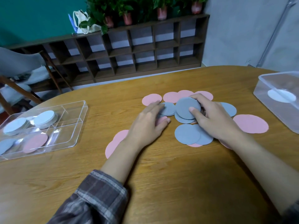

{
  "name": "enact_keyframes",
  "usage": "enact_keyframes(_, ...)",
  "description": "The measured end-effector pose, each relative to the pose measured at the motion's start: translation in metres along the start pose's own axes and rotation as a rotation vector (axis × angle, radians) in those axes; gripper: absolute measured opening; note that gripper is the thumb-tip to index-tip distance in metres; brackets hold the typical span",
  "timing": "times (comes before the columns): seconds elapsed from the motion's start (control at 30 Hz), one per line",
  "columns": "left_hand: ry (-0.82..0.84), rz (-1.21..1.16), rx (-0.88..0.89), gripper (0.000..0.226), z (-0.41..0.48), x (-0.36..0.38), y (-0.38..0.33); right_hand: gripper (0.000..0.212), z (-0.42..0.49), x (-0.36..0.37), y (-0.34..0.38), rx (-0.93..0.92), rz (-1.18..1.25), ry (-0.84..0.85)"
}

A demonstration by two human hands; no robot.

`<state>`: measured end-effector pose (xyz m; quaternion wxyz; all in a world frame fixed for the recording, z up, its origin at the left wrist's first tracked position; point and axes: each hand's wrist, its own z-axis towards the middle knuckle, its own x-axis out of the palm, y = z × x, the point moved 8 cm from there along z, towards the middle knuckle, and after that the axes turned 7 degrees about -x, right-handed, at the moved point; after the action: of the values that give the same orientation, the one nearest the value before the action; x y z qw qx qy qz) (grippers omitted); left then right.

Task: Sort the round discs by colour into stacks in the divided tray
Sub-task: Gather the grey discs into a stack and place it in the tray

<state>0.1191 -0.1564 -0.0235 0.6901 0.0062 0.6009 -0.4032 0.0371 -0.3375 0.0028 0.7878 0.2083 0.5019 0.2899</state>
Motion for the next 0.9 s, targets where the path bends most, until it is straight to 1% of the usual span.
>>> enact_keyframes(0.07, 0.038, 0.017, -0.008, 0.063, 0.004, 0.005, 0.0, 0.021, 0.002, 0.003, -0.003, 0.008, -0.028, -0.003)
enact_keyframes(0.13, 0.045, 0.039, -0.03, 0.062, 0.004, 0.005, 0.001, 0.023, 0.003, 0.004, -0.004, 0.001, -0.054, -0.013)
enact_keyframes(0.33, -0.044, 0.066, -0.041, 0.042, -0.007, -0.012, -0.001, 0.023, 0.002, 0.004, -0.004, 0.017, -0.068, -0.029)
enact_keyframes(0.53, -0.067, 0.115, -0.031, 0.04, -0.026, -0.025, -0.001, 0.023, 0.002, 0.006, -0.001, 0.01, -0.055, -0.016)
enact_keyframes(0.67, -0.09, 0.134, 0.002, 0.037, -0.038, -0.03, -0.005, 0.028, 0.001, 0.008, 0.003, -0.005, -0.048, 0.0)
enact_keyframes(0.8, -0.185, 0.113, 0.072, 0.038, -0.047, -0.041, -0.008, 0.035, 0.001, 0.01, 0.007, -0.047, -0.022, -0.01)
enact_keyframes(0.9, -0.3, 0.051, 0.129, 0.025, -0.047, -0.052, -0.012, 0.037, 0.0, 0.012, 0.009, -0.05, -0.011, -0.012)
